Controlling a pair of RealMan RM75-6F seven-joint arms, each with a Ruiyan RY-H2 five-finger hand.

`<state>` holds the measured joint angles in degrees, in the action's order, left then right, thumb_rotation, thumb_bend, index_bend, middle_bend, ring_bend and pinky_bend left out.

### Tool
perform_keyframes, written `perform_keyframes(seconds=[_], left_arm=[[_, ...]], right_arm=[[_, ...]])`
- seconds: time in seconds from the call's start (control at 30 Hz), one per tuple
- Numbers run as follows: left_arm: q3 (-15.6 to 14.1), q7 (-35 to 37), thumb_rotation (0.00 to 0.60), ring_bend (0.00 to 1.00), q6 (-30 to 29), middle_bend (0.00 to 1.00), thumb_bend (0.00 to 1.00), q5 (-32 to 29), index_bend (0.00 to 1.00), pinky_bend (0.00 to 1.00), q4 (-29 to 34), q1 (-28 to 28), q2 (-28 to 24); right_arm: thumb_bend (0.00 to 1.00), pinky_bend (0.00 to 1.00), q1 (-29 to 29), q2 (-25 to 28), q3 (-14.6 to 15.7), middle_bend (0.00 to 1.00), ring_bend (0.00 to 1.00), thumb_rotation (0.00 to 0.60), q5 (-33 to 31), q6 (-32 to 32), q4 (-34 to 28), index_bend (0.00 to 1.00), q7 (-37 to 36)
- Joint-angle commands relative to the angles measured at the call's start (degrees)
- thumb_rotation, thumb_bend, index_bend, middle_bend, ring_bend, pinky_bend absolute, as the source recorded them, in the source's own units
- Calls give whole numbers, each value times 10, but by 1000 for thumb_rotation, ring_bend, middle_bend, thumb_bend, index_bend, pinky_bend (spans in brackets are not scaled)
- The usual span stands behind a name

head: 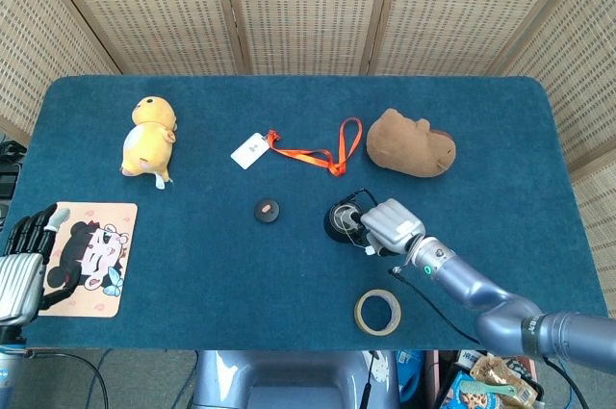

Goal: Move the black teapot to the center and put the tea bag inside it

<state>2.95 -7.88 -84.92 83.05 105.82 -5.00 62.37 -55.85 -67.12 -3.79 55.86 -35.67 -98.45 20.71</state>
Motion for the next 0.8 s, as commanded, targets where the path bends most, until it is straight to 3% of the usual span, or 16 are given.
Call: perform_keyframes(seconds=[0.03, 0.8], left_arm=[[-1, 1, 600, 0, 0, 0, 419, 0, 0, 0, -1, 1, 0], [-3, 13, 600, 0, 4, 0, 419, -7, 0, 0, -12, 3, 2]], right_arm=[[840, 1000, -7, -5, 7, 1000, 1000, 600, -11, 1, 8, 208, 8], [848, 1000, -68, -63, 46, 1000, 1000, 600, -101, 18, 66, 208, 46]])
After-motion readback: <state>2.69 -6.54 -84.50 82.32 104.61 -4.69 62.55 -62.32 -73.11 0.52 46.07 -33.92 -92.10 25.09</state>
